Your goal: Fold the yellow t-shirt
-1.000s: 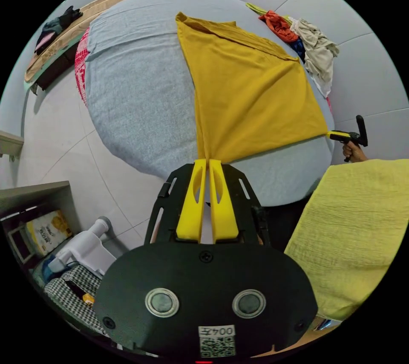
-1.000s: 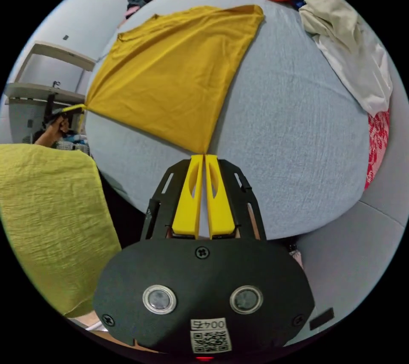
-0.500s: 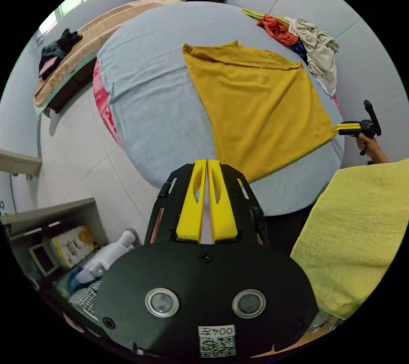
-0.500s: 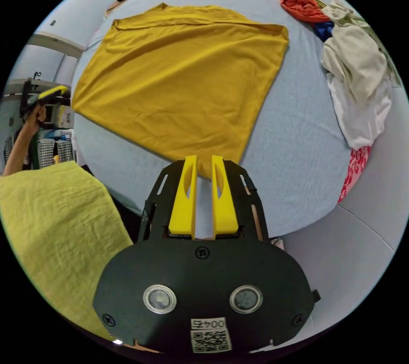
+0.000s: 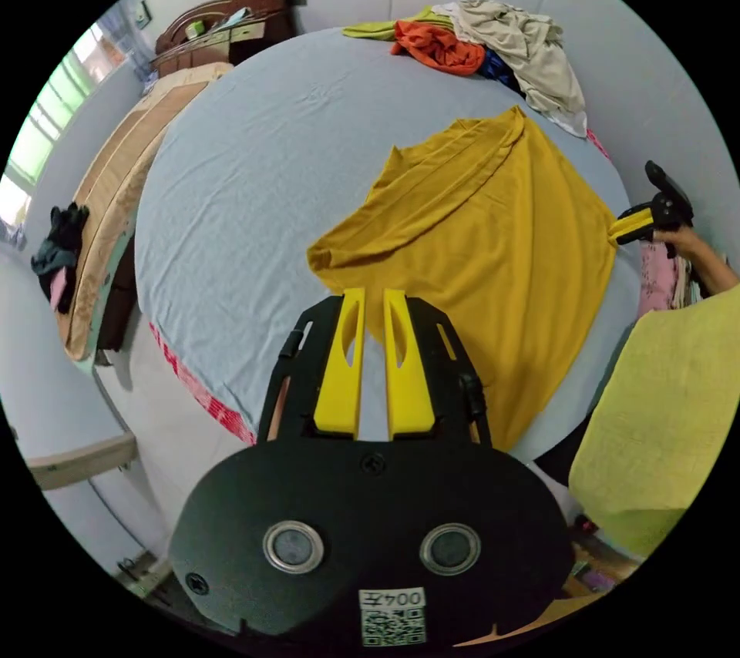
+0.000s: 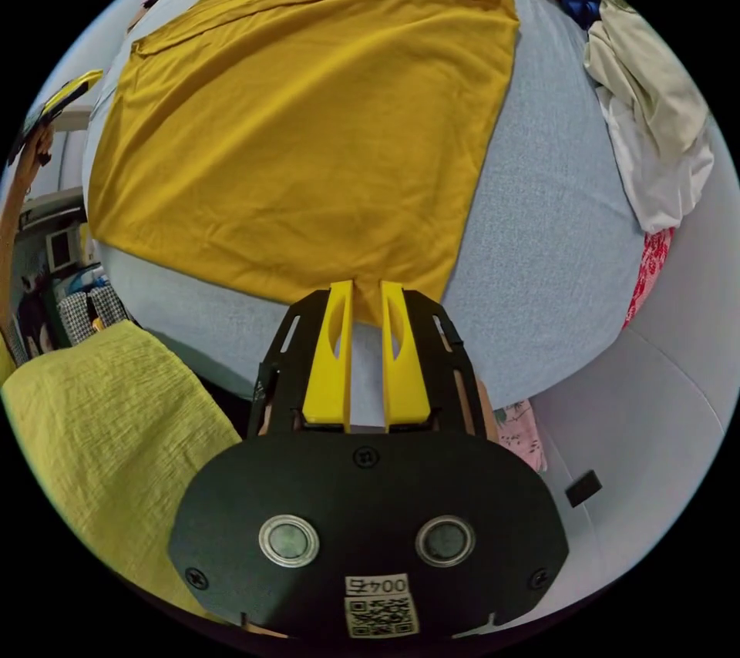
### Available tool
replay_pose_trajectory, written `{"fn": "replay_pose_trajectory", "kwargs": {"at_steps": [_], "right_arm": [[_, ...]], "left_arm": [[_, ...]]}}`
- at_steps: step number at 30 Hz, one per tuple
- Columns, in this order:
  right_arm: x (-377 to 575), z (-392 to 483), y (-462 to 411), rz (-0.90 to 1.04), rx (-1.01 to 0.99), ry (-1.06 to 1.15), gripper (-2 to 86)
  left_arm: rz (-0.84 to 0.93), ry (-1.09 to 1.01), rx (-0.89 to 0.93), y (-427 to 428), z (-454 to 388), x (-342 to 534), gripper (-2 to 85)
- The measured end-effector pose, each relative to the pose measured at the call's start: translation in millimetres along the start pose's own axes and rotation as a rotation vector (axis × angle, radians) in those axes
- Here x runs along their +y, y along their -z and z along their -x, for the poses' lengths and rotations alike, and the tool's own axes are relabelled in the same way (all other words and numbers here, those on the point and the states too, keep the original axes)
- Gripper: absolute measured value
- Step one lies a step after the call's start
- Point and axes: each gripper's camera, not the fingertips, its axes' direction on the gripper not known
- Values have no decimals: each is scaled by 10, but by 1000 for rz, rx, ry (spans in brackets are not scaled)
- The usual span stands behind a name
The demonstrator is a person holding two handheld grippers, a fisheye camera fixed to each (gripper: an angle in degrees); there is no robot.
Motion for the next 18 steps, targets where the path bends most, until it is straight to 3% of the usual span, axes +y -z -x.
{"fn": "replay_pose_trajectory", "kwargs": {"at_steps": [9, 18], "right_arm": [[-281, 40, -158, 62, -22, -48, 59], [-409, -31, -270, 48, -70, -90, 62]], "left_arm": [[170, -370, -28, -286, -6, -789, 86], [280, -564, -50, -533, 11, -1218, 83]]}}
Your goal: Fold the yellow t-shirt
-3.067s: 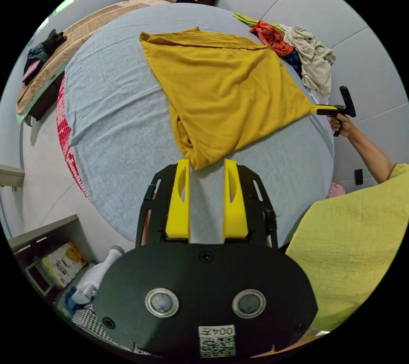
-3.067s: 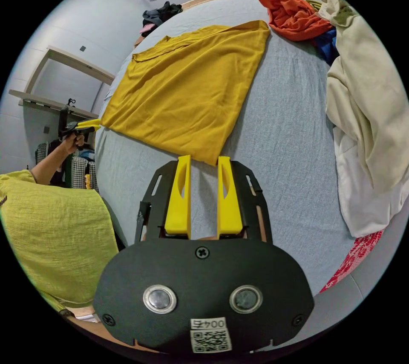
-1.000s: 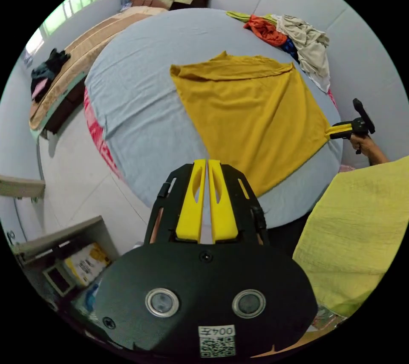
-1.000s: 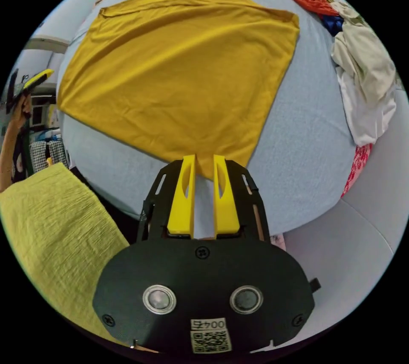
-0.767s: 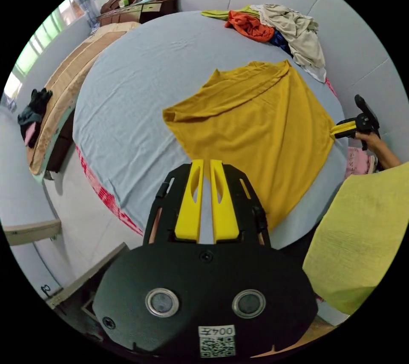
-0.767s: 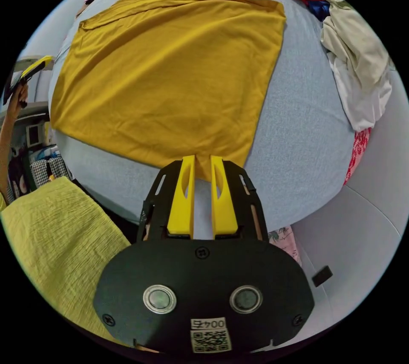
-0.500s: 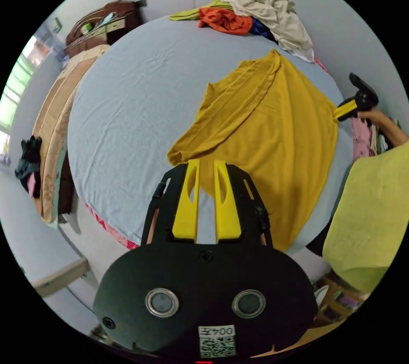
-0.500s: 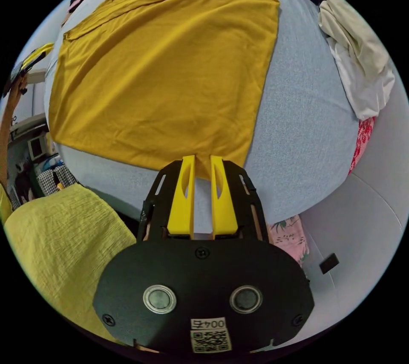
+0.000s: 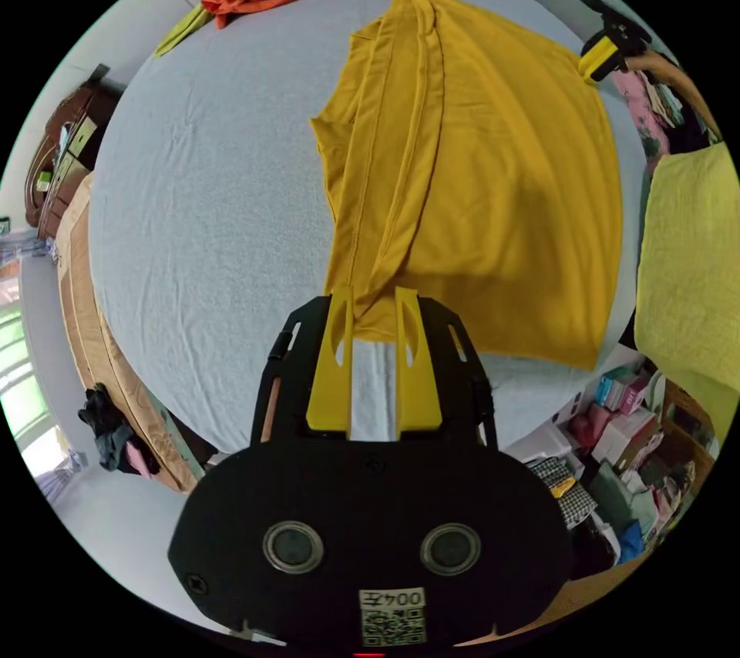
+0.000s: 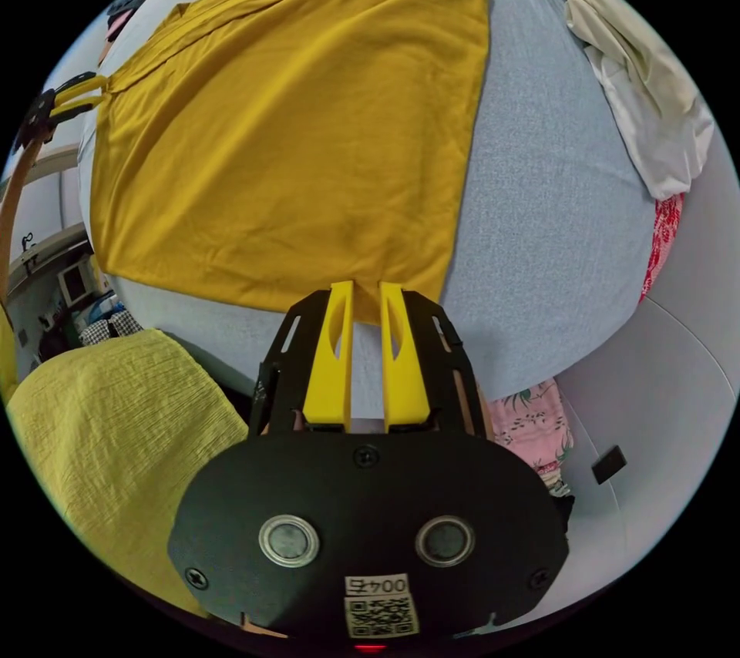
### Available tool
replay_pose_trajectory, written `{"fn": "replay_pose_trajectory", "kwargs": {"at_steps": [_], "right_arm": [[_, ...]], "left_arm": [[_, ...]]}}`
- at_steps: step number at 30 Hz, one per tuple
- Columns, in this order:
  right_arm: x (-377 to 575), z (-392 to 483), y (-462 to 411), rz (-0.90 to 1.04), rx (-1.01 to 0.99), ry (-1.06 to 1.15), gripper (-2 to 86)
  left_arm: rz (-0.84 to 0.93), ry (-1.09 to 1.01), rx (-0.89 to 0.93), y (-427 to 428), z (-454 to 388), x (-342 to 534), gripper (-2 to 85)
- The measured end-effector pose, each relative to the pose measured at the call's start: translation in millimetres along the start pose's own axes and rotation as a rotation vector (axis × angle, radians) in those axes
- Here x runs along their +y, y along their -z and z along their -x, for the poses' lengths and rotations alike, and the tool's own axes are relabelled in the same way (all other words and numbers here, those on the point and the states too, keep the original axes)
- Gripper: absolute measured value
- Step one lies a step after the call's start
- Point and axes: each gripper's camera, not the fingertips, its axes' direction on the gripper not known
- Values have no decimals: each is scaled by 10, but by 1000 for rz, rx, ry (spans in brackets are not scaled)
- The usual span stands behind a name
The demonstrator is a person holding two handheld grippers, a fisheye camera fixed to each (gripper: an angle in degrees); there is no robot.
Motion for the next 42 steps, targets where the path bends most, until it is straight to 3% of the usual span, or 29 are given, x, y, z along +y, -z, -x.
{"fn": "replay_pose_trajectory", "kwargs": {"at_steps": [8, 13, 33, 42], "right_arm": [[-134, -77, -61, 5, -23, -29, 60], [-218, -106, -81, 20, -21, -28, 59], [-438, -364, -44, 12, -72, -65, 47], [-490, -439, 22, -17, -80, -67, 48]], "left_arm": [[75, -89, -16, -78, 191, -196, 56], [45, -27, -27, -17, 409, -162, 18], [-215, 560, 366, -240, 1819, 740, 25], [-406, 765, 556, -378, 1842, 1420, 80]]}}
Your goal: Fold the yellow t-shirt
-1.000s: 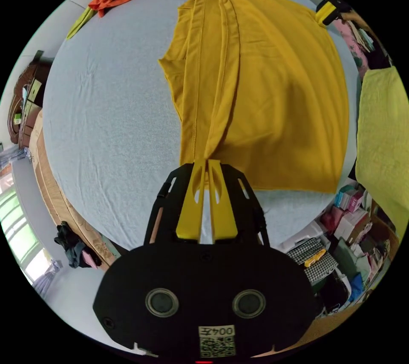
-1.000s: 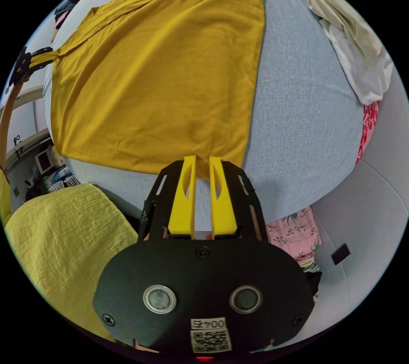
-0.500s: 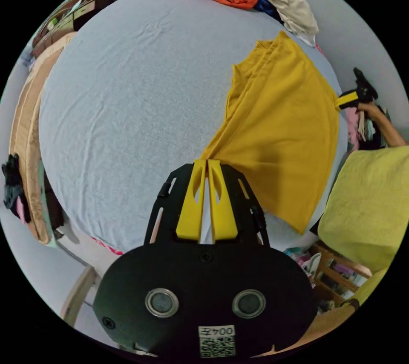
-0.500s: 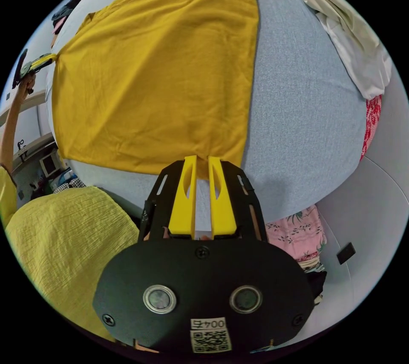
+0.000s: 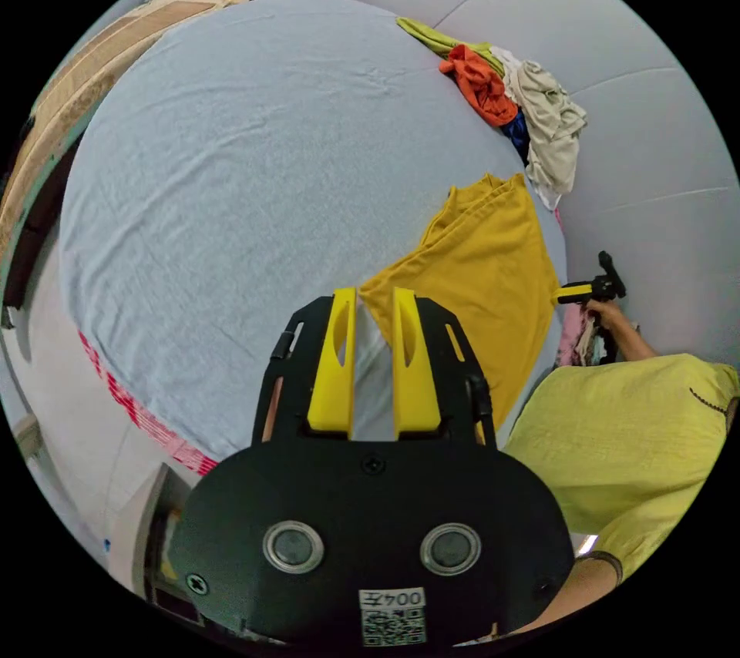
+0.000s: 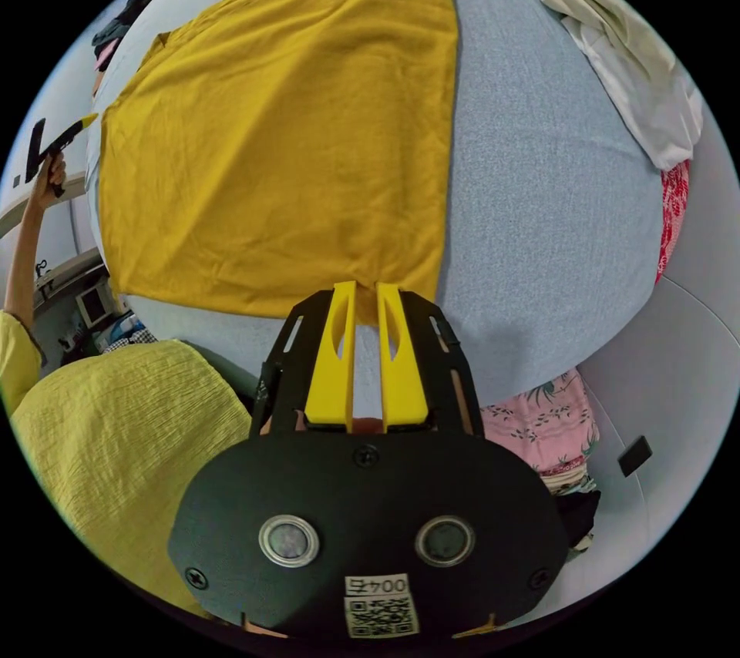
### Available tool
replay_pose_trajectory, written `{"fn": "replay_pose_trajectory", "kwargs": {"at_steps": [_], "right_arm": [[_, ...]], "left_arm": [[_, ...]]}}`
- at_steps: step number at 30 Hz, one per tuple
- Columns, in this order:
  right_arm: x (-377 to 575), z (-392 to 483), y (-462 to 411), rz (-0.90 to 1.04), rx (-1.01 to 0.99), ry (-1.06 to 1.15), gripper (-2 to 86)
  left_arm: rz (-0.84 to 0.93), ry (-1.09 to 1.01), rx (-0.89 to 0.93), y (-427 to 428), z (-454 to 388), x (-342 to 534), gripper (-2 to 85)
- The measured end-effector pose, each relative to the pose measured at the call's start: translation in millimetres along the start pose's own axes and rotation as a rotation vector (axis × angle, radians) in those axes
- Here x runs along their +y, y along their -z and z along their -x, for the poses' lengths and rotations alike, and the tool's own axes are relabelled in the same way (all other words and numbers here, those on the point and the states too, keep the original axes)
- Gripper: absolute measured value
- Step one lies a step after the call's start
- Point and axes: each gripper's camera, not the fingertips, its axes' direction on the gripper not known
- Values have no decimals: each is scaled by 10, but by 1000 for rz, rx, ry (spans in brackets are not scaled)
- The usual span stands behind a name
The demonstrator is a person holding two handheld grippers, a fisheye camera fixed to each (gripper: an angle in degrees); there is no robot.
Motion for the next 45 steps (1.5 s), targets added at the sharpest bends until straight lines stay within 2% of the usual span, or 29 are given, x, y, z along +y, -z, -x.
{"fn": "replay_pose_trajectory", "kwargs": {"at_steps": [4, 8, 11, 17, 21, 25, 27, 30, 33, 36, 38, 41, 45], "right_arm": [[-6, -65, 42, -24, -32, -14, 47], [-39, -81, 84, -29, -36, -27, 46], [-71, -38, 114, -26, -5, -21, 45], [-123, 9, 178, -24, 25, -30, 46], [-122, 35, 218, -38, 39, -24, 46], [-88, 122, 257, -68, 94, 22, 45], [-66, 174, 270, -80, 129, 55, 44], [-33, 237, 296, -97, 172, 93, 43], [-12, 229, 338, -107, 171, 114, 43], [-24, 122, 424, -91, 84, 119, 37], [-13, 24, 687, -208, 7, 143, 31], [-98, -90, 1157, -420, 35, 140, 44], [-481, -136, 1541, -521, 74, 177, 58]], "left_arm": [[-7, 37, 29, -185, 39, 140, 82], [-44, 16, -161, -284, -100, 217, 33], [-43, 37, -195, -364, -101, 258, 24], [-96, 142, -117, -335, 25, 462, 25], [-133, 72, -164, -298, -417, 705, 19], [-11, -32, -197, -689, -1093, 909, 8], [115, -68, -275, -1135, -1493, 1052, 6], [204, -68, -327, -1662, -1818, 1238, 4], [162, -32, -401, -1894, -1981, 1375, 4], [164, -24, -435, -1997, -2064, 1409, 4], [168, -17, -440, -2048, -2092, 1415, 4], [187, 18, -419, -2121, -2091, 1396, 4], [207, 64, -370, -2207, -2052, 1377, 4]]}}
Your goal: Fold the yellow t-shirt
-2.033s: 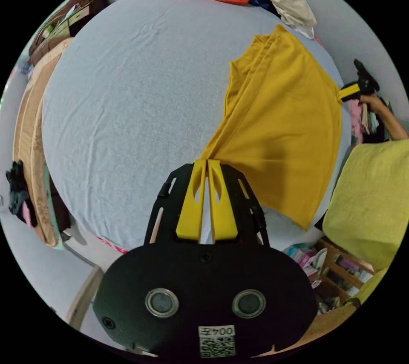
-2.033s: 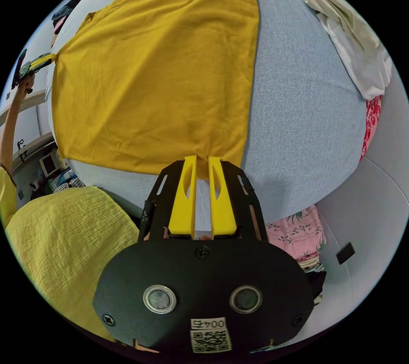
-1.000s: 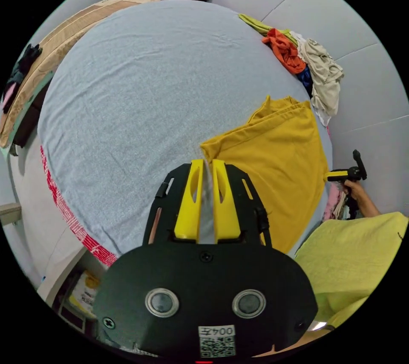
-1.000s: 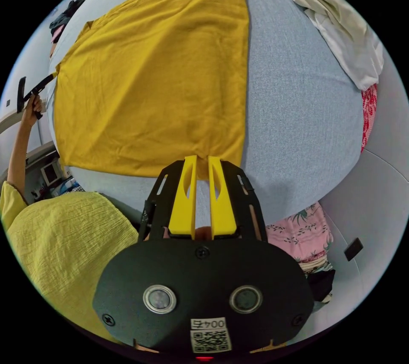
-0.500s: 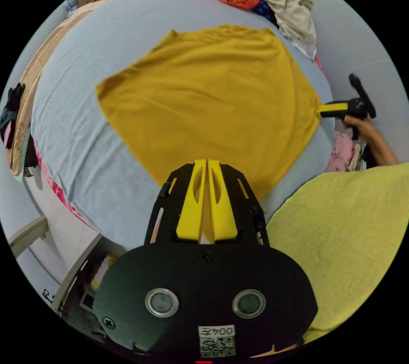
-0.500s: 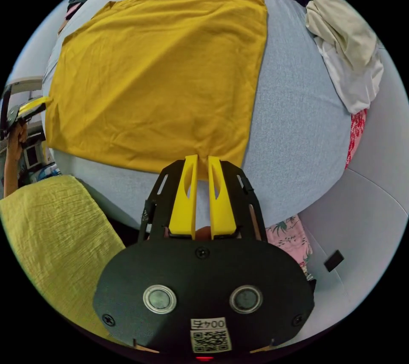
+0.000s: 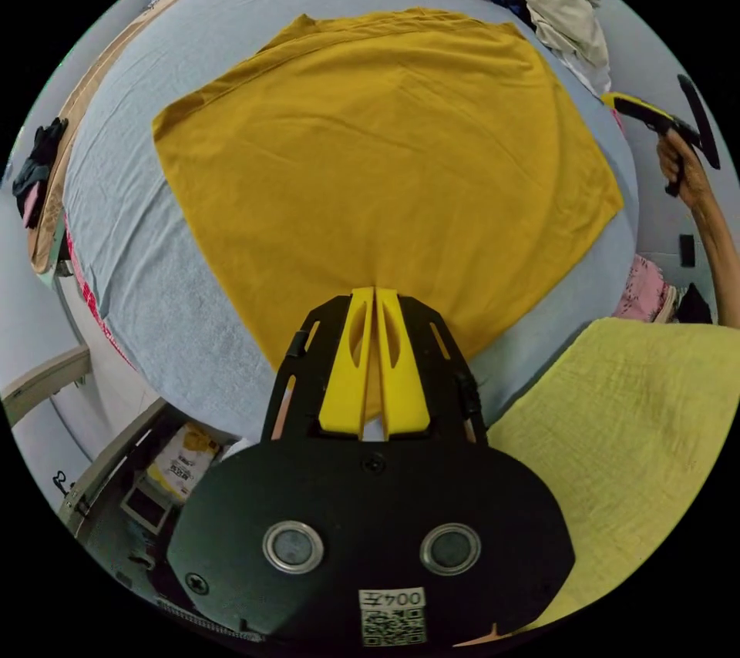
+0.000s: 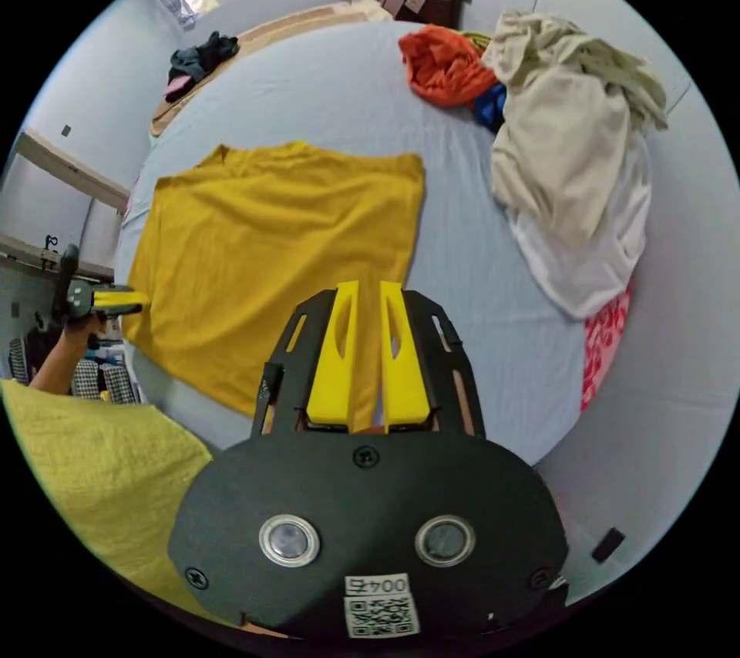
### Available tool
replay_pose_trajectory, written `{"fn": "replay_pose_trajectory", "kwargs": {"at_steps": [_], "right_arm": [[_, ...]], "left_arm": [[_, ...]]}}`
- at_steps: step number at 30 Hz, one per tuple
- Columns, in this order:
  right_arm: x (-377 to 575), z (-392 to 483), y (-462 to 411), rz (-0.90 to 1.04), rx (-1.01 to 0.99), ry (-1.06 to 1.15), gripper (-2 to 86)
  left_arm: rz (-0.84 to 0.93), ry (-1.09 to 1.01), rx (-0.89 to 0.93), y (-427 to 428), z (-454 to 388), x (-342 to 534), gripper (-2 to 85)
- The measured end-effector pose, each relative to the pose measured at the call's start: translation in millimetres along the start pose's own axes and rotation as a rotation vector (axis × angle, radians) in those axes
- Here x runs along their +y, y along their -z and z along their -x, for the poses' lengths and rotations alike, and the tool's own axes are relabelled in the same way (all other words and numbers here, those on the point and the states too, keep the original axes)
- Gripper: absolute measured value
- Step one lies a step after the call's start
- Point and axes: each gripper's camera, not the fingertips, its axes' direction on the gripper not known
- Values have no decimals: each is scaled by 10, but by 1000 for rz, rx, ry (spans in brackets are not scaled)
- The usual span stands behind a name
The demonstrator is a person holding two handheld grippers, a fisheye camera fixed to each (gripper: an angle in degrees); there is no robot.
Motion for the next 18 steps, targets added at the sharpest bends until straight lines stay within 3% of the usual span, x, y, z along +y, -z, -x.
{"fn": "replay_pose_trajectory", "kwargs": {"at_steps": [8, 18], "right_arm": [[-1018, -313, -243, 31, 15, 21, 98], [-1360, -374, -437, 134, 26, 69, 81]], "left_arm": [[26, 24, 64, -157, -14, -39, 4], [25, 29, 55, -327, -129, -72, 4]]}}
